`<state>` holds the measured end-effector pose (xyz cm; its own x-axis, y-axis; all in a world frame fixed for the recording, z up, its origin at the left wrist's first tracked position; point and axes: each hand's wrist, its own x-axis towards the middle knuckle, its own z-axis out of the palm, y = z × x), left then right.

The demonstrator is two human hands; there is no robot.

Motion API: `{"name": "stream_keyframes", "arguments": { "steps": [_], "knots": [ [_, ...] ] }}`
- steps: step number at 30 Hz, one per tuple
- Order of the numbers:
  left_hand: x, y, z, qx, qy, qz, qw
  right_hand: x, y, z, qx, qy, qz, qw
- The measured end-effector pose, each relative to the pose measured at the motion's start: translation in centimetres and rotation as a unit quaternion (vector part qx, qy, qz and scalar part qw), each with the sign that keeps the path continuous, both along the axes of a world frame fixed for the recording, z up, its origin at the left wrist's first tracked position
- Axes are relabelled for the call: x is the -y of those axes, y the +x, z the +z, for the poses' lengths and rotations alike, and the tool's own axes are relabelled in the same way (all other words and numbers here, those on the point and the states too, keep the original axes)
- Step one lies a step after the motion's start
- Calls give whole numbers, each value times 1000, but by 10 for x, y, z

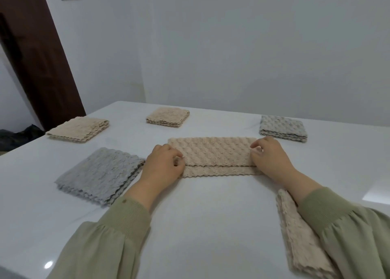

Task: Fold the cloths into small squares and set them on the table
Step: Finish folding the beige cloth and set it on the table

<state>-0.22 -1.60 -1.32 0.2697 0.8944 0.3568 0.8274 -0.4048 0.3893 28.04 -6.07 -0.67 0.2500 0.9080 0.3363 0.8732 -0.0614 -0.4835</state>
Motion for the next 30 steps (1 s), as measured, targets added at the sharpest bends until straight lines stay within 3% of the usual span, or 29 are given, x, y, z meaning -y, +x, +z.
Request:
{"name": "stream_keyframes", "arguments": {
  "steps": [8,16,20,23,26,30],
  "knots": [
    [-5,-4,-2,-29,-14,47,998,3,4,-2,38,-126,64,989],
    [-6,-5,2,-34,11,107,994,1,12,-3,28,-98,55,993],
    [-5,-4,4,80,-5,108,991,0,14,-2,46,-44,8,998],
    [-3,-2,6,224,-57,75,970,-1,17,-4,56,-57,-25,997],
    [1,1,11,358,-144,82,919,-1,18,-5,60,-46,-55,996],
    [7,2,21,530,-220,77,816,2,15,1,1,67,-92,994]
  ]
}}
